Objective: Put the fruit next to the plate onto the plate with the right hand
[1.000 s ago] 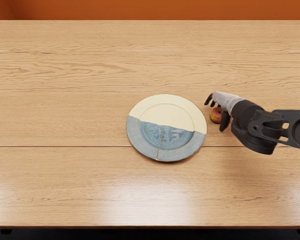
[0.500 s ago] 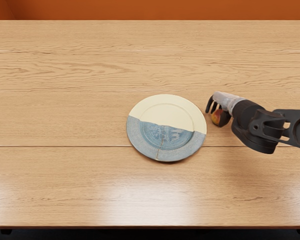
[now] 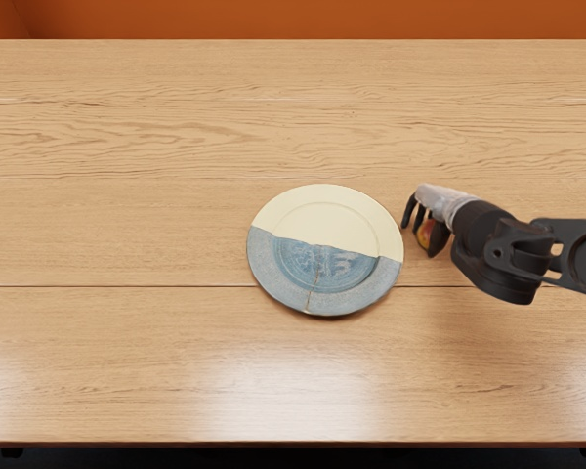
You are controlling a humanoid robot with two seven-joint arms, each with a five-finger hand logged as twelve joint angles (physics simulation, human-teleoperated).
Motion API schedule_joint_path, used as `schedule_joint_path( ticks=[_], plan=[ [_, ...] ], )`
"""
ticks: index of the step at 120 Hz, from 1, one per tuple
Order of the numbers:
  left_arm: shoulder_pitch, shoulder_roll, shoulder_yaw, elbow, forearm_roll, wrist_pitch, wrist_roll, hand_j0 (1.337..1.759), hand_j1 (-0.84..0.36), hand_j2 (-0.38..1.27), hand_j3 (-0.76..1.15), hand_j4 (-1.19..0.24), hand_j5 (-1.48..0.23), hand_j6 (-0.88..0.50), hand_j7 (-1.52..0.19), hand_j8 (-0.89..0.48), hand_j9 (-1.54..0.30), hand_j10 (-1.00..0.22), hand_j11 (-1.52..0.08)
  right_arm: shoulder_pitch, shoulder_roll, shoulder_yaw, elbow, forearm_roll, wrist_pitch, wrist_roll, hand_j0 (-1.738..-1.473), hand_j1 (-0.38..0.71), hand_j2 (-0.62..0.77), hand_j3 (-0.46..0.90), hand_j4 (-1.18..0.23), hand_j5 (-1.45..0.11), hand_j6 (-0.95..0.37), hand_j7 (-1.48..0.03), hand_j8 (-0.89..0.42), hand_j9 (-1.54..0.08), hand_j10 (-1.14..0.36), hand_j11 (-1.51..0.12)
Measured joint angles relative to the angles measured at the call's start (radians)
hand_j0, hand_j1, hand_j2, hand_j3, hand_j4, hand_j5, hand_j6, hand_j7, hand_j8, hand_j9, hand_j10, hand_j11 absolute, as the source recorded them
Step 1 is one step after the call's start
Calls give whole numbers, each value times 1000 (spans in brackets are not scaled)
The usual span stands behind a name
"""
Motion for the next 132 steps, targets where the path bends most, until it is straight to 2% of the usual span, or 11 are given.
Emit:
schedule_joint_path(
  ticks=[46,70,91,132],
  plan=[
    [0,0,0,0,0,0,0,1658,349,0,0,0,0,0,0,0,0,0,0,7,-12,59,-6,18,39,0,-1650,182,54,0,-668,-885,-655,-874,-435,-884,-558,-893],
    [0,0,0,0,0,0,0,1658,349,0,0,0,0,0,0,0,0,0,0,60,0,99,-5,35,88,0,-1650,184,45,0,-668,-913,-641,-886,-416,-902,-542,-907],
    [0,0,0,0,0,0,0,1658,349,0,0,0,0,0,0,0,0,0,0,114,65,105,-14,71,102,0,-1651,195,64,0,-666,-924,-632,-891,-406,-908,-534,-911],
    [0,0,0,0,0,0,0,1658,349,0,0,0,0,0,0,0,0,0,0,140,206,128,-61,105,96,1,-1653,230,101,0,-650,-930,-606,-882,-380,-901,-513,-899]
  ],
)
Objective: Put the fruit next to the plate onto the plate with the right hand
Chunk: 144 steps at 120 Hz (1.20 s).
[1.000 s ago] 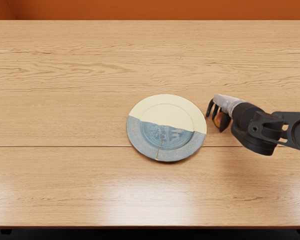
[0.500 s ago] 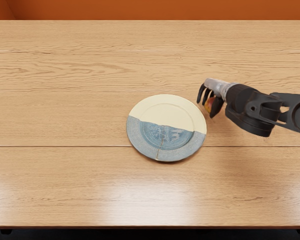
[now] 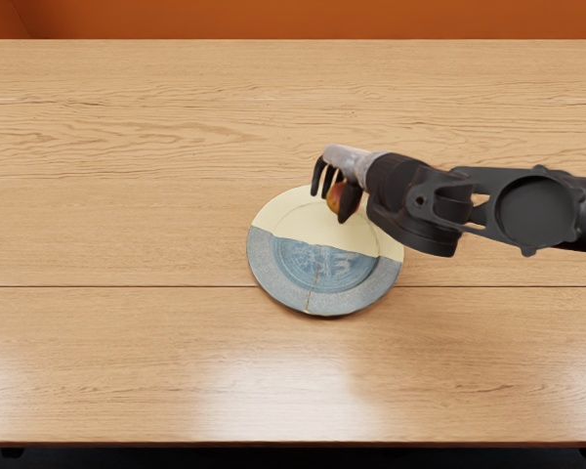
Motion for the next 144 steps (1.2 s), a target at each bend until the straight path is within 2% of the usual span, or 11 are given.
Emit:
schedule_joint_path(
  ticks=[29,58,71,85,100,113,128,132,144],
  plan=[
    [0,0,0,0,0,0,0,1658,349,0,0,0,0,0,0,0,0,0,0,-73,65,18,-66,-9,-21,0,-1652,212,73,0,-650,-898,-623,-868,-404,-875,-528,-885],
    [0,0,0,0,0,0,0,1658,349,0,0,0,0,0,0,0,0,0,0,-111,80,19,-82,-9,-34,0,-1652,207,64,0,-634,-866,-633,-842,-417,-847,-534,-859],
    [0,0,0,0,0,0,0,1658,349,0,0,0,0,0,0,0,0,0,0,-117,80,41,-80,-4,-33,0,-1655,1,34,0,-393,-536,-393,-521,-266,-524,-338,-531],
    [0,0,0,0,0,0,0,1658,349,0,0,0,0,0,0,0,0,0,0,-114,56,105,-48,34,-3,1,-1656,-142,18,0,-231,-313,-231,-305,-159,-307,-199,-311],
    [0,0,0,0,0,0,0,1658,349,0,0,0,0,0,0,0,0,0,0,-116,-52,225,-4,104,134,1,-1657,-226,9,0,-135,-181,-135,-177,-96,-178,-118,-180],
    [0,0,0,0,0,0,0,1658,349,0,0,0,0,0,0,0,0,0,0,-119,-194,335,14,217,420,1,-1657,-266,4,0,-89,-119,-90,-116,-66,-117,-79,-118],
    [0,0,0,0,0,0,0,1658,349,0,0,0,0,0,0,0,0,0,0,-120,-354,384,19,320,706,1,-1658,-292,0,0,-59,-78,-60,-76,-47,-76,-53,-77],
    [0,0,0,0,0,0,0,1658,349,0,0,0,0,0,0,0,0,0,0,-121,-395,390,20,333,744,11,-1658,-297,0,0,-54,-70,-55,-69,-44,-69,-49,-70],
    [0,0,0,0,0,0,0,1658,349,0,0,0,0,0,0,0,0,0,0,-121,-520,408,14,385,806,75,-1658,-307,-2,0,-43,-54,-44,-53,-36,-54,-39,-54]
  ],
)
